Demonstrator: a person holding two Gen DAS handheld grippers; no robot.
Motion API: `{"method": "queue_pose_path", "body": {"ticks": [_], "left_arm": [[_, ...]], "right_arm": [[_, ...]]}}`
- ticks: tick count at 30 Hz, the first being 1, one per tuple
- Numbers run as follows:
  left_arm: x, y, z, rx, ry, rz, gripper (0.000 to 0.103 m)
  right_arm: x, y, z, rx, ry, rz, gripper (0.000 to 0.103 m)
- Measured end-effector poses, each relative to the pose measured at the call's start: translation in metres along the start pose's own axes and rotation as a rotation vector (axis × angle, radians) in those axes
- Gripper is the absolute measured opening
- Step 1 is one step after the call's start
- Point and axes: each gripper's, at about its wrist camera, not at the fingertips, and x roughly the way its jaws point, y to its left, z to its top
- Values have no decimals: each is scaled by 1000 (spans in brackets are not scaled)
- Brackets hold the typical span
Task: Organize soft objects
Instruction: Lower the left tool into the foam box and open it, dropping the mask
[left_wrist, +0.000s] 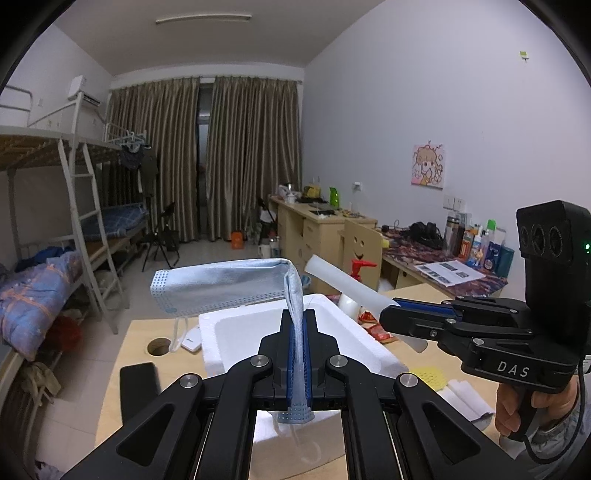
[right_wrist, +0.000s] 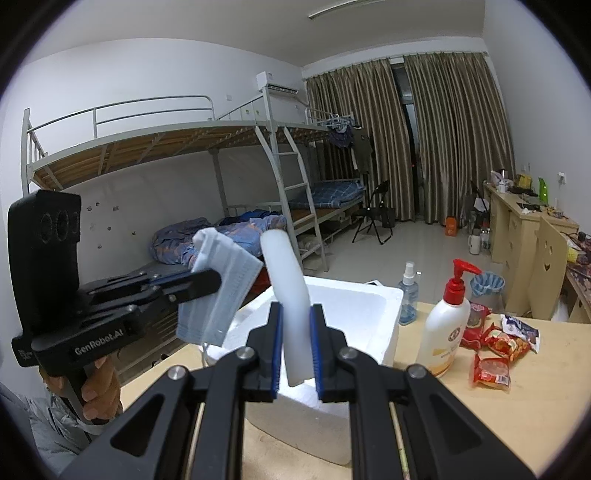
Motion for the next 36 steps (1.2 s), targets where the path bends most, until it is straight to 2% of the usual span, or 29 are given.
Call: {"method": "queue_pose_path", "body": {"ticks": [16,30,32,33,34,35,36], "left_arm": [[61,7,-5,4,109,-52,4],[87,11,-13,7,168,-12,7],[89,13,-15,4,178,-3,13],[89,13,-15,3,179,-2,22],[89,13,-15,3,177,0,38],[87,14,-16,3,168,2,48],[84,14,-16,2,154,4,67]], "right_arm": [[18,-20,-1,42,10,-2,17],[21,-27,-2,56,17,-8,17],[21,-28,-2,55,18,-12,17],[21,-28,-2,56,17,-13,17],[21,-29,-2,56,16,-13,17],[21,-29,-2,56,16,-16,17],[21,-29,-2,56,15,-17,17]]}}
